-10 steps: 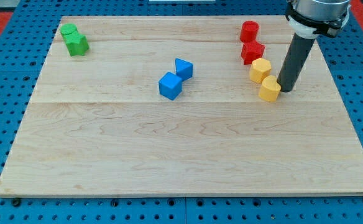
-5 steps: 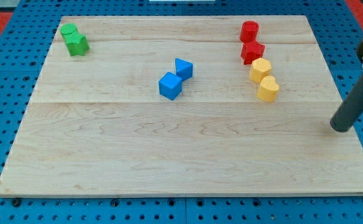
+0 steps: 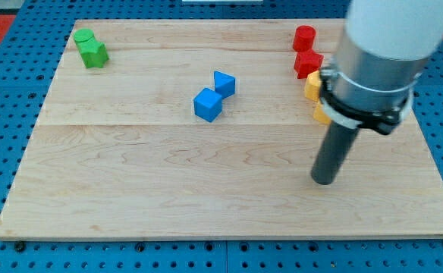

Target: Push blue cube slightly bit a up

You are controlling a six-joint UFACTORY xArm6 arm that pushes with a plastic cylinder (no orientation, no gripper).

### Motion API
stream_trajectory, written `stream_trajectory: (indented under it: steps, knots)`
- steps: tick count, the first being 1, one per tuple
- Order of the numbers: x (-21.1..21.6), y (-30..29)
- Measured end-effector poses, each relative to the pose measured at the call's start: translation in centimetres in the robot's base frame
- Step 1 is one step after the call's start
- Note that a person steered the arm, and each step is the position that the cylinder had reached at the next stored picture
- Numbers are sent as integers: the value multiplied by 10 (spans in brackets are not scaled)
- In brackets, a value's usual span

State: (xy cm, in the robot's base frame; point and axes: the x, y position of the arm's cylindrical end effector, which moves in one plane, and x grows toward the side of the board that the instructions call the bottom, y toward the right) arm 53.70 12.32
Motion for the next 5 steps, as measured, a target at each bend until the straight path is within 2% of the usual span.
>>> stream_trajectory:
  steps: [1,3,4,5]
  knots:
    - [-20,-24]
    - [-77,-120]
    - [-82,-160]
    - [-91,-151]
